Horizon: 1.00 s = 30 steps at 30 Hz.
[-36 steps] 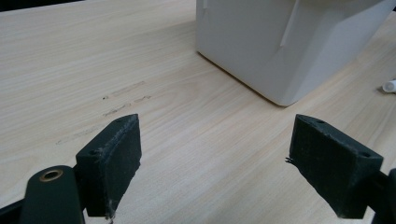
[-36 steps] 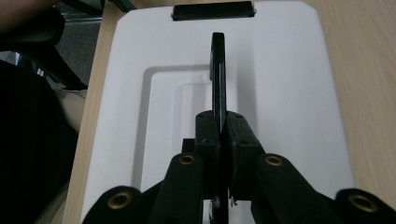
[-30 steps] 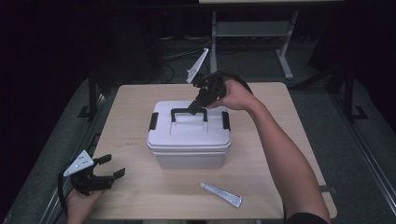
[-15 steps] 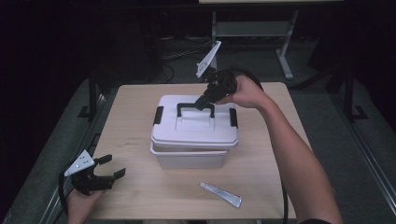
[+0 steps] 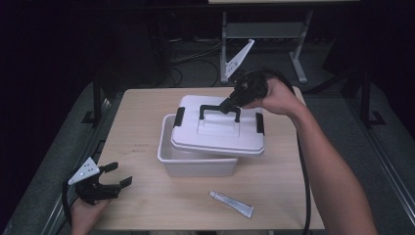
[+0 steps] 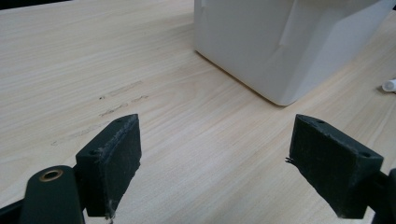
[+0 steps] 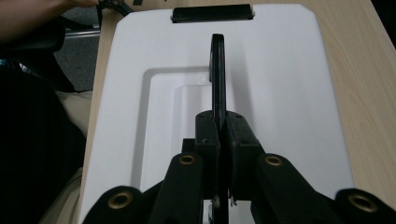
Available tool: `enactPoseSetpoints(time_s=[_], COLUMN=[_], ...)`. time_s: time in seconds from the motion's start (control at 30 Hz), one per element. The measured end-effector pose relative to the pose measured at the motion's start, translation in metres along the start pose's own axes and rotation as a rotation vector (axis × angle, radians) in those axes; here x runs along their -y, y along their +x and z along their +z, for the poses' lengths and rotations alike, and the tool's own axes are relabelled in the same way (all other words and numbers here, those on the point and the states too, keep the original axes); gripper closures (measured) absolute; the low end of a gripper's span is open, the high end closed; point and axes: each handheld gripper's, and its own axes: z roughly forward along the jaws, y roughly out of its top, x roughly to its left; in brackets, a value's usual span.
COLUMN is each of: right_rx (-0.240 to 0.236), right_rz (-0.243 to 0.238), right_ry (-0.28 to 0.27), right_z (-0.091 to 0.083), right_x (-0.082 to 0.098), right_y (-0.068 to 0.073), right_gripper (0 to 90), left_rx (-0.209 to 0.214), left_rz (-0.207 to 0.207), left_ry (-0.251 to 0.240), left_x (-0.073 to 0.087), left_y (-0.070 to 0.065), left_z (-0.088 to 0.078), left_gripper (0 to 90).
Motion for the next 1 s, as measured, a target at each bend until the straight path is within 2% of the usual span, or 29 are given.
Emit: enactPoseSetpoints(time_s=[0.43,1.0], right_rx=[0.032,0.062], right_rz=[0.037,0.087], right_ry=[-0.012,-0.016], right_z=[-0.023,-0.043], right_x=[0.023,0.053], right_y=[0.007,0.013], right_gripper=[84.5,84.5], left_rx=[0.004,0.002], left_rz=[-0.003,-0.003], left_ry=[0.005,0.006], left_x=[0.0,0.0], left_y=[-0.002,-0.001], left_z=[0.003,0.003], left_gripper=[16.0,16.0])
